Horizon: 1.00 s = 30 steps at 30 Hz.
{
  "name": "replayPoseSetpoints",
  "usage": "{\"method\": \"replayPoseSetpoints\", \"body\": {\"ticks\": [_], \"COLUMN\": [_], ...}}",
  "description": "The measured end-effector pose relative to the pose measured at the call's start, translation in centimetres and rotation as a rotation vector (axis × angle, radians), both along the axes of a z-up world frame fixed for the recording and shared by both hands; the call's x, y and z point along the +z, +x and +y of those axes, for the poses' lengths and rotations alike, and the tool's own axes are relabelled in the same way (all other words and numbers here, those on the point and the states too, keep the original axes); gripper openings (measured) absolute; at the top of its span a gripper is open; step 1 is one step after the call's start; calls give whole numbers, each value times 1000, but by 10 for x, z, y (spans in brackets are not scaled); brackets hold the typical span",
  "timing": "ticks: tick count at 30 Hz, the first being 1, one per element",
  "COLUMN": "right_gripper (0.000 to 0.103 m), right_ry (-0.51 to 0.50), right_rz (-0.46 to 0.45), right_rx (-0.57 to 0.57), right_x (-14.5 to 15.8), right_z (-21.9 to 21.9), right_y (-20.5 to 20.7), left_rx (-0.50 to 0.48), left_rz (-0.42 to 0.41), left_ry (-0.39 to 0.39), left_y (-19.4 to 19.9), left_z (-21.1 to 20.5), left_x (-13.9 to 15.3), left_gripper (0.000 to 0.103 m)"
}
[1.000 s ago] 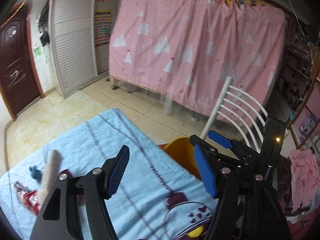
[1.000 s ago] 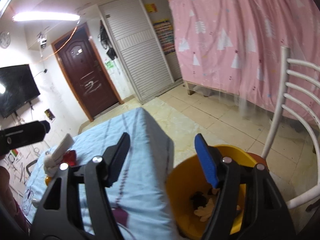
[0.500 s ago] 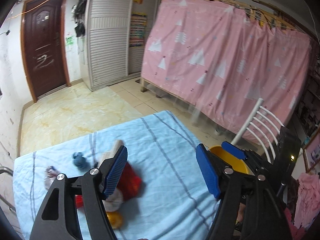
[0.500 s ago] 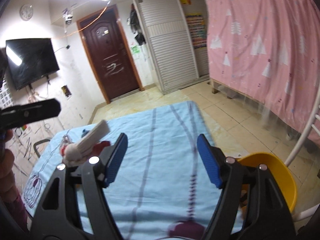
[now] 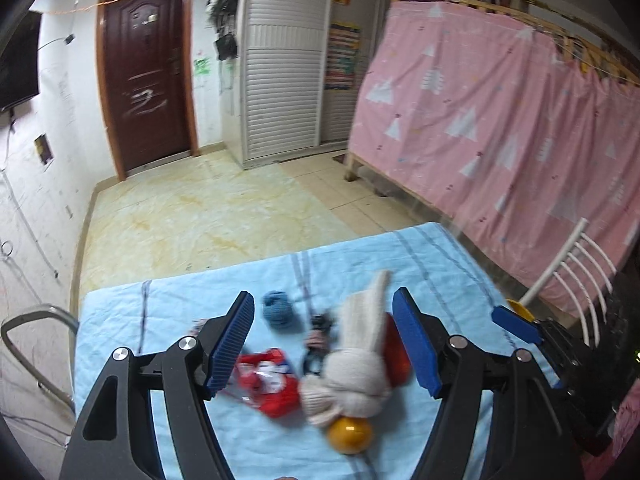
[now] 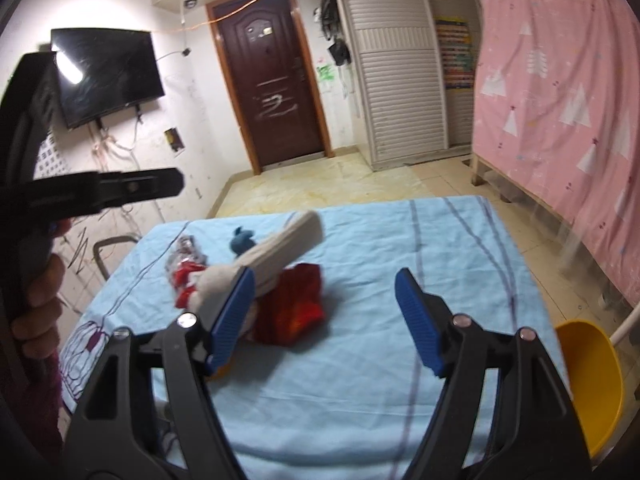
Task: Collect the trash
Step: 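Return both grippers to the bed, then grasp the white nepia plastic bag with the left gripper while the right grasps the knitted bunny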
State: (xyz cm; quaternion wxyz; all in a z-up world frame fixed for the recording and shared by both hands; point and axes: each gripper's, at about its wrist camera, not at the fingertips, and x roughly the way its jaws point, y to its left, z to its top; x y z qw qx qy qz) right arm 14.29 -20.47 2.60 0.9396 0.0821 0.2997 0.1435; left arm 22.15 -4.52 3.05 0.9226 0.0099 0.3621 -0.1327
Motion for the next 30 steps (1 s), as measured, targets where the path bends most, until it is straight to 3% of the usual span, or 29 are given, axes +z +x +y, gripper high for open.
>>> {"method": "replayPoseSetpoints", "body": {"ticks": [13,16,28,30], "right_gripper": [75,75,75,66], "right_ry": [-63,-77,-134,-139], "right_rz": [20,25,67,83], "right_rx": [125,143,186,190], "right_x": [-2,-4,-16,-19], "right_z": [59,68,92,94], "right_y": [6,8,15,18], "left_rx": [140,177,203,204], "left_rz": [104,116,227,242], "left_ry": [34,72,47,33], "left_y": [44,51,72,72], "left_z": [60,65,85,87], "left_x": [-42,-53,-88,-92], "left_gripper": [64,64,64,63]}}
